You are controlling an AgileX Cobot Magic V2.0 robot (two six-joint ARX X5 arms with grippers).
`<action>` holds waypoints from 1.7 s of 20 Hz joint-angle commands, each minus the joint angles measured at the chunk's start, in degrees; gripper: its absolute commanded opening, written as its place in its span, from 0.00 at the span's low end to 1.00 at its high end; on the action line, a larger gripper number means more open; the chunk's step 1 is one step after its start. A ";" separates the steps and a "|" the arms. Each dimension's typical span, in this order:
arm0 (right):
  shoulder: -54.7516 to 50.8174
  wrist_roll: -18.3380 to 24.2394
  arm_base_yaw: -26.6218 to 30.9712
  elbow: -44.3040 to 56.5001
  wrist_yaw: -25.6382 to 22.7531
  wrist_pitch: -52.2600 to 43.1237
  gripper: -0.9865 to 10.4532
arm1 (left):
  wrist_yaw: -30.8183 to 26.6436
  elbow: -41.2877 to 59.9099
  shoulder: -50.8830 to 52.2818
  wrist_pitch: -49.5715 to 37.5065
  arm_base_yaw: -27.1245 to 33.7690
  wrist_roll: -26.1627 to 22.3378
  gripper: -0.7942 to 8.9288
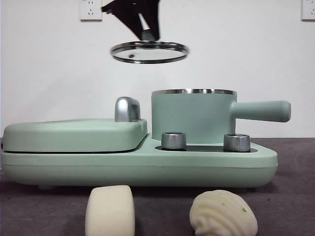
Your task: Put the buns in a small steamer
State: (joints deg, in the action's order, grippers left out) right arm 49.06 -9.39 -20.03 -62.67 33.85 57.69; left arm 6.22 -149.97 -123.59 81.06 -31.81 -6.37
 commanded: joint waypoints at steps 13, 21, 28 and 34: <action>33.77 -14.32 -41.48 -1.09 -22.08 -13.57 0.49 | 0.20 -2.32 2.60 1.22 14.58 1.90 0.13; 48.00 -14.62 -42.73 -1.09 -24.57 -21.16 0.49 | 0.20 -2.32 2.60 1.18 15.30 2.78 0.13; 50.60 -14.64 -42.84 -1.09 -25.46 -24.26 0.18 | 0.20 -2.32 2.60 0.96 15.41 2.99 0.13; 50.56 -12.66 -39.19 -12.50 -22.71 -6.14 0.18 | 0.20 -2.32 2.60 0.76 15.41 3.04 0.13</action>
State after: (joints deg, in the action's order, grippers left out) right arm 98.74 -22.83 -58.81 -74.02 11.18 50.83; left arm 6.17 -149.97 -121.14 81.03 -16.25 -3.57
